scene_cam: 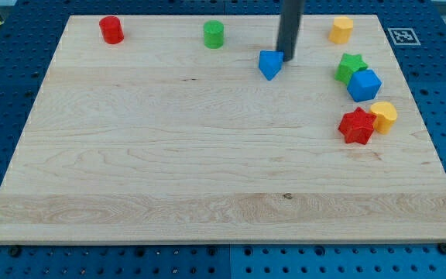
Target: Push blue triangle a bit right and down
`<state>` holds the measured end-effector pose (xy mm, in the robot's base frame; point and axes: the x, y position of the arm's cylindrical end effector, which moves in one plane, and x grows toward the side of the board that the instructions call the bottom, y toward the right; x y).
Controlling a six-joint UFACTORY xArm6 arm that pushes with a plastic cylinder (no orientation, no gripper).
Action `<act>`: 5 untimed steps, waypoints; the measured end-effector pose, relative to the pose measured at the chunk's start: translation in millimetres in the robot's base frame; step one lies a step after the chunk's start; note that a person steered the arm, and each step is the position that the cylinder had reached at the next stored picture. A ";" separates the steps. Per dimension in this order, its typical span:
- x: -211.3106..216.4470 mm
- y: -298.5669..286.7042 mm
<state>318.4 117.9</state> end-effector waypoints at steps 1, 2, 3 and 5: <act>21.5 -13.1; 23.0 -77.6; 25.2 -123.8; 32.3 -47.9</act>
<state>350.7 70.0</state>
